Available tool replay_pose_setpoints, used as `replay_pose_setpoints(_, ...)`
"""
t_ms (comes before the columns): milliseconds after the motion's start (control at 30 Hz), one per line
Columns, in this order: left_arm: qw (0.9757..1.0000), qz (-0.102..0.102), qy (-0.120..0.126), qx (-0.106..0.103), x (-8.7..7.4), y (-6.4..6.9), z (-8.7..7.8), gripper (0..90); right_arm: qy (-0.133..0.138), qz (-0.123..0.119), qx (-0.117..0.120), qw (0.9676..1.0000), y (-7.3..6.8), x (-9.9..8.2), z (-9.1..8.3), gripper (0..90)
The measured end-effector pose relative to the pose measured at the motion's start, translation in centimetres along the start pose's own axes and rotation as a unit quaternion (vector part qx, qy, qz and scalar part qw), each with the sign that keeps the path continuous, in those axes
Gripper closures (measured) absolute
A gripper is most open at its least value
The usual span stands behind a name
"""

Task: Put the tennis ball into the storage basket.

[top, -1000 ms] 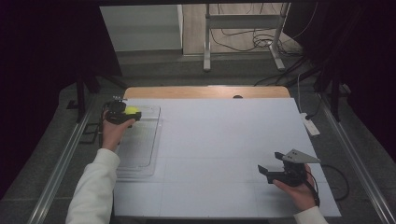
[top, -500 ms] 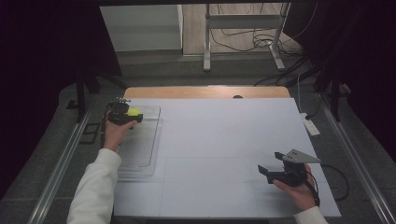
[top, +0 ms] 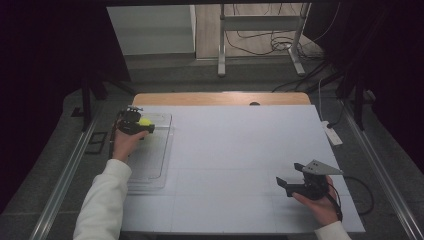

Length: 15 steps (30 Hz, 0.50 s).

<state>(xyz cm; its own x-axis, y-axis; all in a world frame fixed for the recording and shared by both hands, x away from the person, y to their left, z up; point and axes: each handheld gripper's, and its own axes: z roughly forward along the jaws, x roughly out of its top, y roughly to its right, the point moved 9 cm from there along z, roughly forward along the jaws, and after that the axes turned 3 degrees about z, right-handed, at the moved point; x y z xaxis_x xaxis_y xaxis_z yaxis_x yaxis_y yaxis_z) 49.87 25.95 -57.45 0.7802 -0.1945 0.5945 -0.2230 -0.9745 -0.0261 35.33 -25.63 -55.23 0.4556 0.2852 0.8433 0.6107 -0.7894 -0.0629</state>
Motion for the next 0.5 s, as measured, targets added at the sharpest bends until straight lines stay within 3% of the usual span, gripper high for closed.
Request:
replay_pose_setpoints(167,0.9995,0.023,-0.017,0.012,-0.15,0.23,0.5,26.3,0.0,0.0,0.0,1.0,0.06,-0.01,0.01,12.1)
replay_pose_setpoints(500,0.9987,0.035,-0.028,0.023,-0.31,0.37,0.88,26.1,-0.002,0.0,0.0,1.0,0.04,-0.05,0.02,12.1)
